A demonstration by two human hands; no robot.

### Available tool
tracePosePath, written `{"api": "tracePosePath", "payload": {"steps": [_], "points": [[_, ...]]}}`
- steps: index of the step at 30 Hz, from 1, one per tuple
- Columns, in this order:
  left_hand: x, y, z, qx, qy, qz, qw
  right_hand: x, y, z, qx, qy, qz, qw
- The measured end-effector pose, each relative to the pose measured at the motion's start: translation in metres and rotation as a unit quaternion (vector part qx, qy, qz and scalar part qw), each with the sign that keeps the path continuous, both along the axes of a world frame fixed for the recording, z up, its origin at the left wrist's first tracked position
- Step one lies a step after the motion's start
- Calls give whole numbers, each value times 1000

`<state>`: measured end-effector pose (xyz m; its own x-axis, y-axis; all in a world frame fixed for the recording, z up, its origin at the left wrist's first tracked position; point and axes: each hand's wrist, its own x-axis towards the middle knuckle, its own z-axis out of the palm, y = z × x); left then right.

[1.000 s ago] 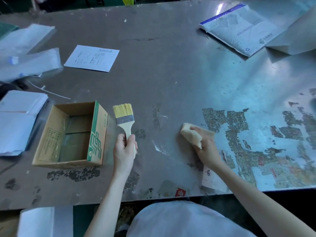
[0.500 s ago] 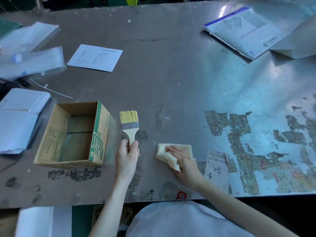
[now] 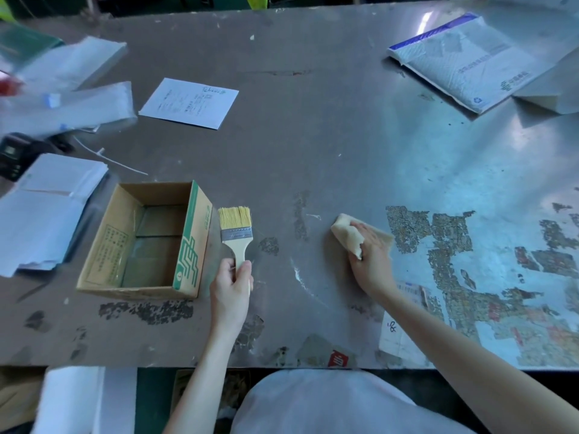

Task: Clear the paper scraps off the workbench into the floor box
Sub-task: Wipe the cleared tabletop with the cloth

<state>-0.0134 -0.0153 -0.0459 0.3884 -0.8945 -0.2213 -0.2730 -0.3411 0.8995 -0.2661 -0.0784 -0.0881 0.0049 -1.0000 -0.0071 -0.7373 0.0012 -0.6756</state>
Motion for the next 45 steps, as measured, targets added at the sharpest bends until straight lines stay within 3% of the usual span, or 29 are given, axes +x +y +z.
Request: {"api": "tracePosePath", "payload": {"steps": [9, 13, 17, 21, 27, 30, 33, 36, 39, 45], "points": [[-2, 5, 0, 13, -4, -10, 1000, 37, 52, -11, 8, -17, 236, 972], [-5, 7, 1, 19, 1, -7, 1000, 12, 28, -4, 27, -50, 133, 990], [-3, 14, 5, 26, -5, -5, 1000, -15, -8, 0, -14, -54, 2, 998], [0, 22, 8, 28, 1, 15, 1000, -6, -45, 1, -5, -14, -61, 998], [7, 27, 8, 31, 7, 30, 999, 48, -24, -7, -22, 4, 116, 993], [8, 27, 7, 34, 3, 37, 999, 49, -7, -14, -44, 44, 238, 969], [5, 27, 7, 32, 3, 38, 999, 32, -21, -7, -27, 48, 298, 953], [2, 27, 6, 31, 1, 41, 999, 9, -43, -2, -13, 40, 246, 968], [2, 29, 5, 33, 4, 38, 999, -17, -63, 0, -26, 7, 102, 994], [2, 32, 4, 34, 5, 31, 999, -13, -101, 2, -6, -5, -84, 996]]}}
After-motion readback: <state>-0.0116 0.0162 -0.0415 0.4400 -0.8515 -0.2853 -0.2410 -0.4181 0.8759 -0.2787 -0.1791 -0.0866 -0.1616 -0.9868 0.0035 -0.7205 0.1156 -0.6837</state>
